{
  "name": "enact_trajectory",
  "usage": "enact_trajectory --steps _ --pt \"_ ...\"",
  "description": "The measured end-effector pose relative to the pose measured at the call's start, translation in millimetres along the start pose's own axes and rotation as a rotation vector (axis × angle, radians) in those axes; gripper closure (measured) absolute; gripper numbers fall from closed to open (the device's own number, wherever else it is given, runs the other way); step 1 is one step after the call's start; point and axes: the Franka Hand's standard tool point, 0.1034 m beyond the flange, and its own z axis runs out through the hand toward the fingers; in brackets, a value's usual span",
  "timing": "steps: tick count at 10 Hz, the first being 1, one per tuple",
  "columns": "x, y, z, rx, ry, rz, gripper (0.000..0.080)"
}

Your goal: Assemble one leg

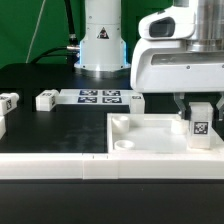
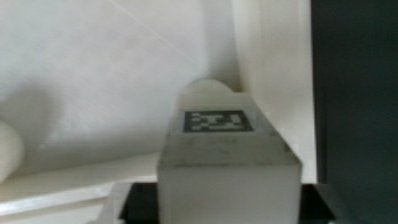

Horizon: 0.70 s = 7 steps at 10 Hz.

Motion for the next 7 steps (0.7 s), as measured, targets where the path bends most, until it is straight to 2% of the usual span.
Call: enact_trajectory --steps 2,5,7 --pt "0.3 1.2 0.7 0.005 0.001 0.224 0.0507" --pt "0.0 3.2 0.9 0.005 0.004 0.715 0.0506" --pt "-0.4 4.5 0.8 0.021 -0.014 0.989 0.0506"
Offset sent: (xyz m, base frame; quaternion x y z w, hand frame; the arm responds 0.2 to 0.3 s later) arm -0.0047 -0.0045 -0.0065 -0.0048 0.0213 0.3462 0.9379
